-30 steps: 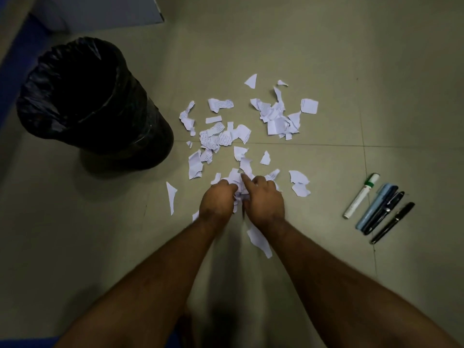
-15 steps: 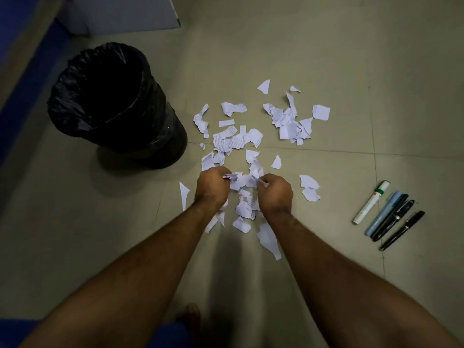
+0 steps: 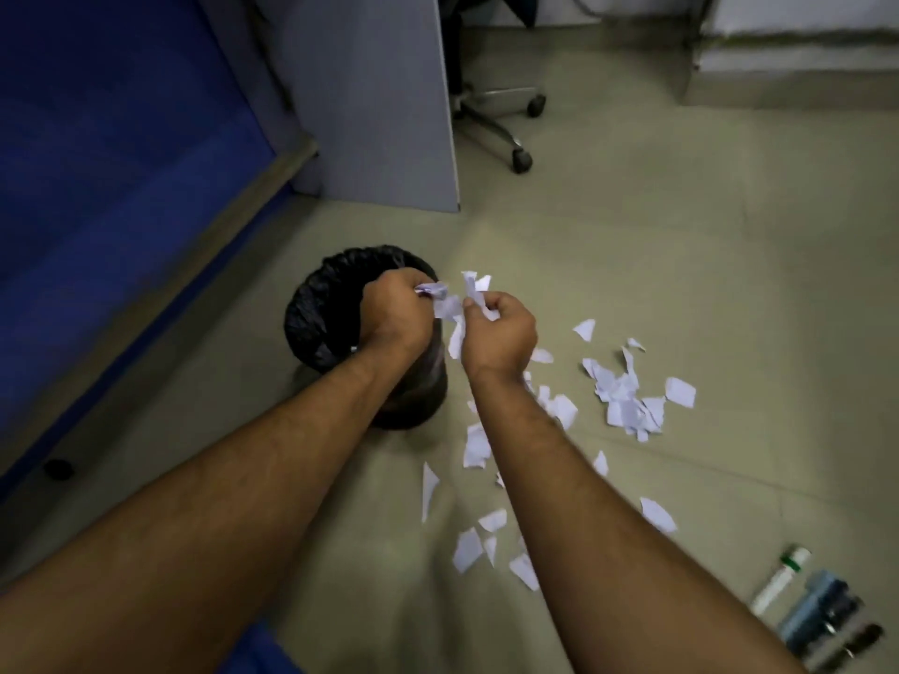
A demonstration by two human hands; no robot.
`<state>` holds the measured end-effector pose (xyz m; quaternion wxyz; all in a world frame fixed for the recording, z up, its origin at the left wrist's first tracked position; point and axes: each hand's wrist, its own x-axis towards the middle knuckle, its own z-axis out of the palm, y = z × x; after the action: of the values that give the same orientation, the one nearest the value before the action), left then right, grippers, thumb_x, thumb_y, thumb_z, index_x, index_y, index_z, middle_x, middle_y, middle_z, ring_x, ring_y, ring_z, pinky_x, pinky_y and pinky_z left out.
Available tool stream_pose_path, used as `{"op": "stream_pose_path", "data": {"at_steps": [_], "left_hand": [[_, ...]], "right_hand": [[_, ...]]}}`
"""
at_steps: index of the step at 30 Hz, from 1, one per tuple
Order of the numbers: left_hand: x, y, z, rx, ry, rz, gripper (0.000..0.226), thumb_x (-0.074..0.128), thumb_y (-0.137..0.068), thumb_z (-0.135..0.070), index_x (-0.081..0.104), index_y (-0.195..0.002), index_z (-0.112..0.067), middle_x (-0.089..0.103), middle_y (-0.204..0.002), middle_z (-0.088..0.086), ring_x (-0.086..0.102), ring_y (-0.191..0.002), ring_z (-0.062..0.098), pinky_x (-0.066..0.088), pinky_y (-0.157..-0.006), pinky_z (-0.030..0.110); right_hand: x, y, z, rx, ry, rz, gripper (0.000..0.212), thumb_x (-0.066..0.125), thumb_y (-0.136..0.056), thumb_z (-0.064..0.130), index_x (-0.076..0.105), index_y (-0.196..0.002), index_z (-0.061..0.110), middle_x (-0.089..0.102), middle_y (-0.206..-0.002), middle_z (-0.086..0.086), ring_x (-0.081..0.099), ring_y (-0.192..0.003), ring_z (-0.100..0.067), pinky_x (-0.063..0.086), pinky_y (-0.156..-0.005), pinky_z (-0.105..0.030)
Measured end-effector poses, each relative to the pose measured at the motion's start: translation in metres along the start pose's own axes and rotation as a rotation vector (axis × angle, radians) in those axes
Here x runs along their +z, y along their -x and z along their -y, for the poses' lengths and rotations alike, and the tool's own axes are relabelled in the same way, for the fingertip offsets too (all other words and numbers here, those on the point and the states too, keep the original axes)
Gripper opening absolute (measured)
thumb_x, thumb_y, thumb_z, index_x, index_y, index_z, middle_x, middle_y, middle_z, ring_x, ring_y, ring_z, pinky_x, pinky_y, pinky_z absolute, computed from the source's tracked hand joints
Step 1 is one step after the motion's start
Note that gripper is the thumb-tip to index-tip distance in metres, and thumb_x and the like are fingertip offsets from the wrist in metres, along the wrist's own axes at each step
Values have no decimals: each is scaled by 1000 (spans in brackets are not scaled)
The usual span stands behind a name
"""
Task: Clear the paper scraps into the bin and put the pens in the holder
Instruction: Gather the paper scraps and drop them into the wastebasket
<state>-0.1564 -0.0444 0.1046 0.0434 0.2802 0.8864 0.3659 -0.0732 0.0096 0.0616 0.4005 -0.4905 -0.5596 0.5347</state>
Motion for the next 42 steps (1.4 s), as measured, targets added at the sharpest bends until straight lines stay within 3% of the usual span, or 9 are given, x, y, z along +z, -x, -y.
{"op": "stream_pose_path", "data": {"at_steps": [5,10,15,19,26,28,34,38,42], "left_hand": [[-38,-39,46,-124,-218,-51,18,60,-89,-18,69,-77,-8,62,-76,11,63,-78,31,39,-61,27],[-30,-54,85,-213,-172,16,30,55,-95,-36,69,-86,-10,67,-88,12,58,-77,28,39,-62,27],[-20,-59,94,-209,-184,121,29,58,-91,-11,66,-118,-17,69,-114,10,64,-100,29,54,-78,33],[-22,-63,92,-233,-188,120,41,56,-90,-3,60,-130,-14,63,-126,13,61,-113,31,51,-84,33],[-11,-35,39,57,-75,221,15,55,-85,-11,69,-89,-16,70,-83,4,66,-79,25,59,-70,39],[-1,-20,23,153,-125,224,18,57,-84,-10,70,-94,-16,71,-87,4,66,-83,25,57,-75,37],[71,50,10,219,-299,540,32,64,-79,-19,70,-111,-21,72,-109,2,65,-106,23,50,-88,28],[128,125,61,26,-370,706,43,67,-82,-27,61,-123,-16,61,-128,9,58,-117,29,51,-94,35],[158,181,119,10,-684,680,58,65,-82,-37,44,-133,-20,45,-139,11,46,-125,32,45,-96,42]], "right_hand": [[70,11,10,-163,219,212,11,64,-88,20,73,-86,14,69,-80,1,55,-71,-12,34,-63,-21],[97,3,4,-195,481,341,12,61,-89,19,71,-85,12,70,-84,-4,62,-76,-21,36,-63,-23],[119,0,10,-232,675,498,25,61,-82,17,67,-106,17,68,-108,-11,65,-94,-30,55,-77,-34],[110,-4,21,-251,663,445,33,57,-84,3,68,-114,11,70,-113,-9,64,-105,-28,49,-80,-29],[60,-6,30,-189,359,163,27,57,-83,12,71,-104,21,73,-97,2,66,-90,-19,45,-74,-22],[35,-8,24,-193,316,73,25,55,-84,11,71,-101,22,73,-93,4,65,-88,-18,44,-72,-23],[-61,-2,-60,-65,402,-21,25,53,-85,12,69,-103,21,70,-89,4,66,-88,-22,42,-71,-25],[-116,40,-161,95,768,263,33,60,-82,23,64,-115,26,69,-108,-2,64,-103,-27,48,-81,-31],[-146,90,-238,-16,1157,425,52,68,-71,38,63,-121,24,62,-112,-9,57,-106,-34,44,-85,-41]]}}
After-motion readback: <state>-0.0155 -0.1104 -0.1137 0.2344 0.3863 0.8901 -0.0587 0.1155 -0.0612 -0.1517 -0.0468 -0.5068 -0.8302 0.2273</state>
